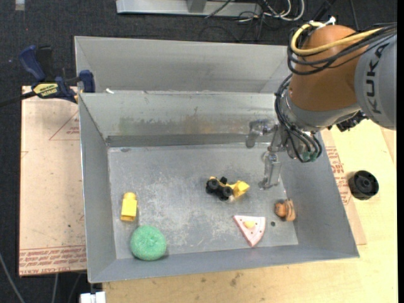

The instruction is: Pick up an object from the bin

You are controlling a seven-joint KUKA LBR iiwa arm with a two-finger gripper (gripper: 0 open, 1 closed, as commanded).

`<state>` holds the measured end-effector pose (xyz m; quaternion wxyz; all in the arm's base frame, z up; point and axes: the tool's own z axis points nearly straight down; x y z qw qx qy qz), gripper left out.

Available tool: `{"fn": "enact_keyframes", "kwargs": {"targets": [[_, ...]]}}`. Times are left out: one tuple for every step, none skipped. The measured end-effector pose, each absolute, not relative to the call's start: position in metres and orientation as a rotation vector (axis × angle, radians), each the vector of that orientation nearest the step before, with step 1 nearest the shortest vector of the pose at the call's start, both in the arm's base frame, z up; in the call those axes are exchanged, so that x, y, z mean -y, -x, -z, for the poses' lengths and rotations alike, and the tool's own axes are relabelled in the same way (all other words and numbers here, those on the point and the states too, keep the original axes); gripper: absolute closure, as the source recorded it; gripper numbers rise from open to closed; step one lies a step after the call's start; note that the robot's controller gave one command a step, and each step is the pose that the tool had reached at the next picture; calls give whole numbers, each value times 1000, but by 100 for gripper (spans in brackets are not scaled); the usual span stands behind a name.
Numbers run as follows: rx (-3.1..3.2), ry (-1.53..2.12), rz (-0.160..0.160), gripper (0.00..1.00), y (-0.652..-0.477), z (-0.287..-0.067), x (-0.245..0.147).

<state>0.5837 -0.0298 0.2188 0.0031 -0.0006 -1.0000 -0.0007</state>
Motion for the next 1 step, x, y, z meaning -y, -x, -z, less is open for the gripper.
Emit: {"fn": "enact_keyframes", "kwargs": {"targets": [[3144, 1, 1, 0, -585, -224, 30]]}}
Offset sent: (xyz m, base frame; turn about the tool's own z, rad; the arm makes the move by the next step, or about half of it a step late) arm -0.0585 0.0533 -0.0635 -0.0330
